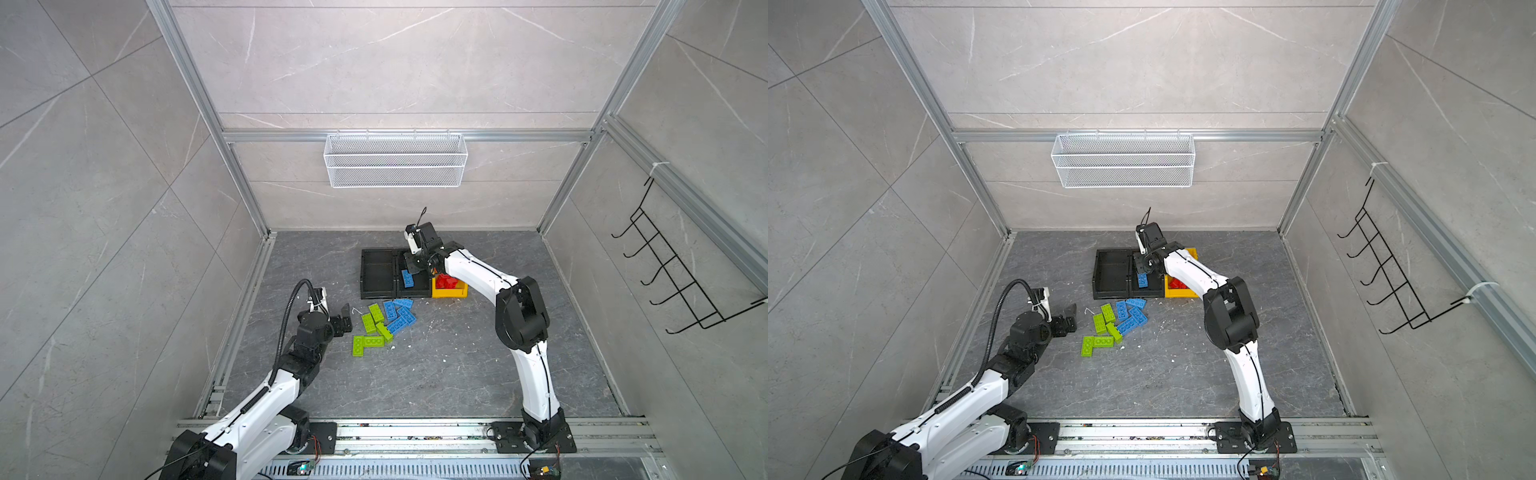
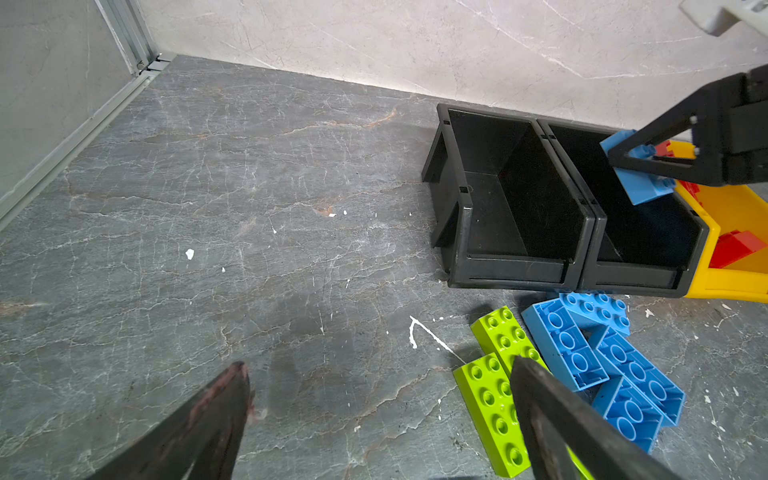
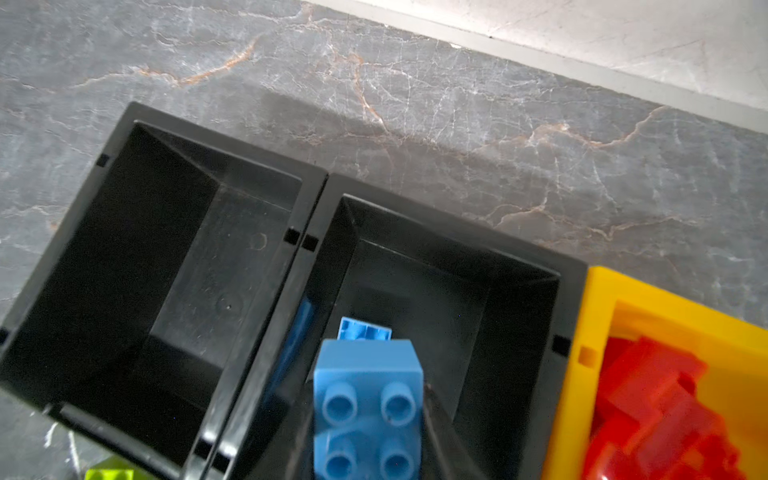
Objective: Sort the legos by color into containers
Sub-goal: 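Move the right gripper back over the blue bricks in the pile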
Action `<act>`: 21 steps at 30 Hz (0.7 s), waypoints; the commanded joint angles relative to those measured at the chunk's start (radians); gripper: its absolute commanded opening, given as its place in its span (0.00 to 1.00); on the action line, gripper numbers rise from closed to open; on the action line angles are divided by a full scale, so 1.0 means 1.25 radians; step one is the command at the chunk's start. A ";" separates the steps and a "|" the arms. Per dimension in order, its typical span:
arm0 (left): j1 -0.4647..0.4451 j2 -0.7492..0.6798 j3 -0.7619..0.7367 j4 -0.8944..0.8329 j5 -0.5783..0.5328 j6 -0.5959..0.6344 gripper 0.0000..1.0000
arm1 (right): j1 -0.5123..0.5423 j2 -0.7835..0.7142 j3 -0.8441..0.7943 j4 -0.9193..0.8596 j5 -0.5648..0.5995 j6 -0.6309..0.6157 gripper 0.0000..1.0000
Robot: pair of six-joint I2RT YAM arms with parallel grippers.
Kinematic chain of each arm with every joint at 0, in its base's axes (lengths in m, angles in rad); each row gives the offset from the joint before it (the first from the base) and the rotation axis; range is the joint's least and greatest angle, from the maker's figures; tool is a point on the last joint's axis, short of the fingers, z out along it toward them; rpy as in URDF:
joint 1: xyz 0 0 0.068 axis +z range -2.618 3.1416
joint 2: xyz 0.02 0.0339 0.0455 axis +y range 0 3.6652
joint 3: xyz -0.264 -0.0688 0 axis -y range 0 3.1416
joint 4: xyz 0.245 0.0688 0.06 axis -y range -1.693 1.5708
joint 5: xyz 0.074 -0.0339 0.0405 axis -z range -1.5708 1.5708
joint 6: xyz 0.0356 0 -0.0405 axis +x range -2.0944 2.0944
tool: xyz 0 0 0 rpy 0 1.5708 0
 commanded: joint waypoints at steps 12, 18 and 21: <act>0.001 -0.016 -0.003 0.035 -0.018 0.006 0.99 | -0.002 -0.034 0.021 -0.045 -0.046 -0.010 0.55; 0.001 -0.017 -0.002 0.035 -0.013 0.004 0.99 | 0.006 -0.219 -0.218 0.064 -0.119 0.039 0.56; 0.002 -0.018 -0.002 0.035 -0.013 0.004 0.99 | 0.024 -0.301 -0.365 0.117 -0.140 0.070 0.56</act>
